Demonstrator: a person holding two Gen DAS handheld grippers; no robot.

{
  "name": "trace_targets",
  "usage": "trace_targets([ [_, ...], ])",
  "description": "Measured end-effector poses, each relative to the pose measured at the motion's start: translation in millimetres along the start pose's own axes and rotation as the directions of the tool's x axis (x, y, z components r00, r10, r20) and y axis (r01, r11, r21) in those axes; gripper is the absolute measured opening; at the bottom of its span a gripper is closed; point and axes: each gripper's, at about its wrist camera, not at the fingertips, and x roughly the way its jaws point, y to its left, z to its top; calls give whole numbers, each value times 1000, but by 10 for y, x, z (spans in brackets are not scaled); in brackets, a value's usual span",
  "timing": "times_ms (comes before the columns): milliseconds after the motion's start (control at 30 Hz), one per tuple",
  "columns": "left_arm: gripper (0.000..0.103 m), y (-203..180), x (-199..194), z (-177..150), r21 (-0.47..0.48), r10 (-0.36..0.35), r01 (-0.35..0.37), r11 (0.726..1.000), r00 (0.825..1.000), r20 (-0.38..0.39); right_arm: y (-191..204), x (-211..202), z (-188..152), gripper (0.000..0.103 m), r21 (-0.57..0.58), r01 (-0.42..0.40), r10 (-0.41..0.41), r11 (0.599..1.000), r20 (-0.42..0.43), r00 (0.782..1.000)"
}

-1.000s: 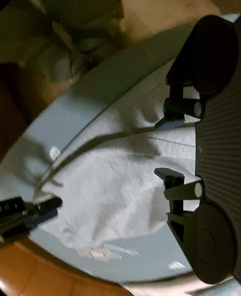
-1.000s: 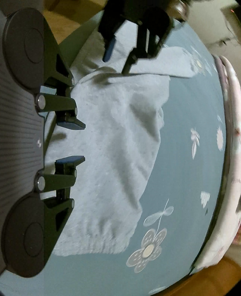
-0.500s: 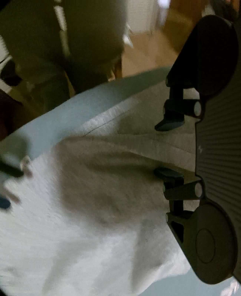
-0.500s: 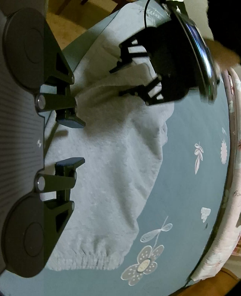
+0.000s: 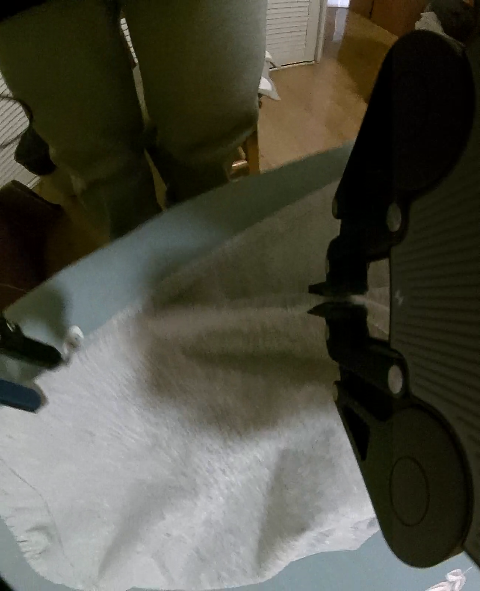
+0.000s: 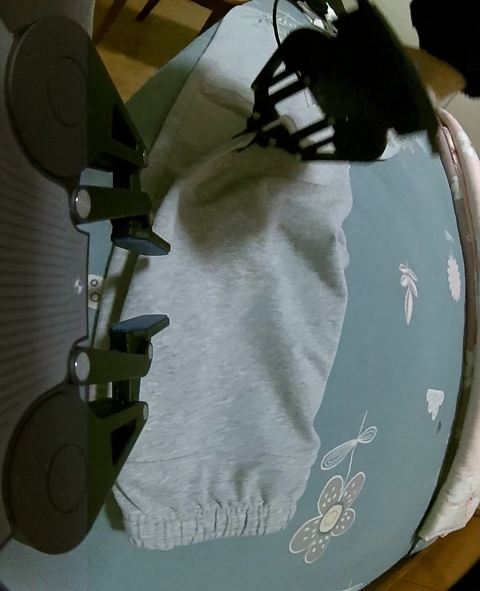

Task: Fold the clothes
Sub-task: 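Hold the sweatpants with the left gripper and lay them flat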

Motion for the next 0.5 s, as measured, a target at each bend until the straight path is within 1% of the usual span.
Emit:
trace_targets([
  [133,1,-204,-77,33,-22,11,-11,1000,1000,16,-41,-5,-13,39,2,-15,15,1000,-6,1000],
  [233,1,-342,-49,153,-5,14,-14,1000,1000,27,-71,-9,-23,39,4,-26,26,1000,-10,1000],
  [267,1,-364,7,191,-8,20,-20,1000,1000,21,-81,-11,-26,39,4,-29,29,1000,-12,999],
  [333,1,-355,189,208,-11,57,-57,998,998,-14,-88,-3,-33,39,-15,-38,37,999,-28,999],
  [433,1,-328,374,231,-59,82,-84,995,996,-37,-43,-22,-74,39,-102,-44,39,994,-50,998],
  [500,2,-316,366,227,-80,87,-89,993,996,-36,-35,-31,-117,40,-147,-37,27,988,-69,997],
])
